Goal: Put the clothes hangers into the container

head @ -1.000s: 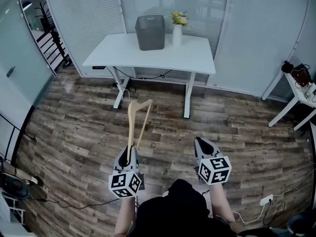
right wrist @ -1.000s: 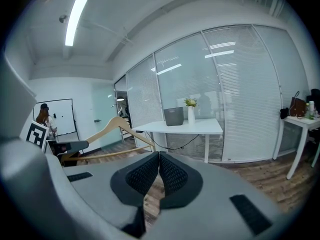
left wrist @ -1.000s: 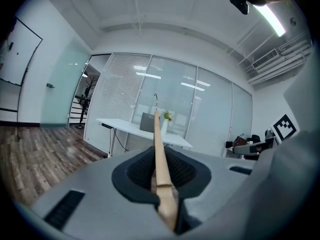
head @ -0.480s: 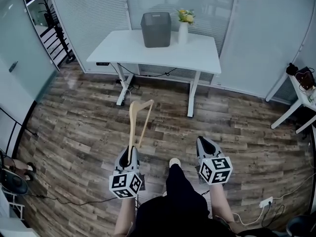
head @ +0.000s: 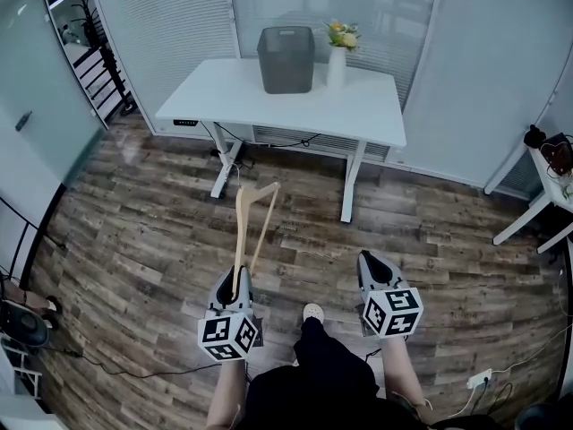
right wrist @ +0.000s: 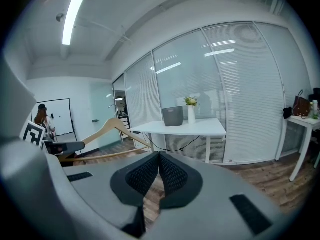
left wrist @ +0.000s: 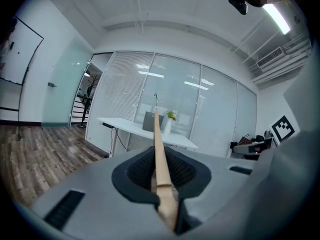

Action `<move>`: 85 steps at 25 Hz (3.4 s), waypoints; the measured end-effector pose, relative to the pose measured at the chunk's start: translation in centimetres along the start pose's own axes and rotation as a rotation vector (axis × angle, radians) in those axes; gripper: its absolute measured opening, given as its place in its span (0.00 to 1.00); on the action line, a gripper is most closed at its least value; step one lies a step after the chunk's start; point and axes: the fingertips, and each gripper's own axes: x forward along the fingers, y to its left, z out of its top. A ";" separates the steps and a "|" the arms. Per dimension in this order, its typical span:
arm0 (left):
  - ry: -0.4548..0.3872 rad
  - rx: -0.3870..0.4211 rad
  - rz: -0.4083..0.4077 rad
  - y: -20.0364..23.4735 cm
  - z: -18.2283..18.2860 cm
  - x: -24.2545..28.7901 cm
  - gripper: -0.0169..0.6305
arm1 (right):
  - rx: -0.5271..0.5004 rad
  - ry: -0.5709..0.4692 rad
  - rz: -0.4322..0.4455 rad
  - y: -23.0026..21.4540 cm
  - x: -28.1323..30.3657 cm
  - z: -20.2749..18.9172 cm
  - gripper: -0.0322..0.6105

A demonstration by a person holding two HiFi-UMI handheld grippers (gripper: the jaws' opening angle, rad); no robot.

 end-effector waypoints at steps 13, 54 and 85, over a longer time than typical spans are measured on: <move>-0.014 0.006 0.020 0.4 2.3 9.6 0.11 | -0.015 0.010 0.049 -3.8 9.3 3.5 0.10; -0.043 -0.005 0.077 0.8 4.2 22.5 0.11 | -0.034 0.028 0.117 -10.7 21.6 6.8 0.10; -0.058 -0.020 0.116 9.7 10.2 37.2 0.11 | -0.054 0.038 0.118 -11.6 37.6 13.4 0.09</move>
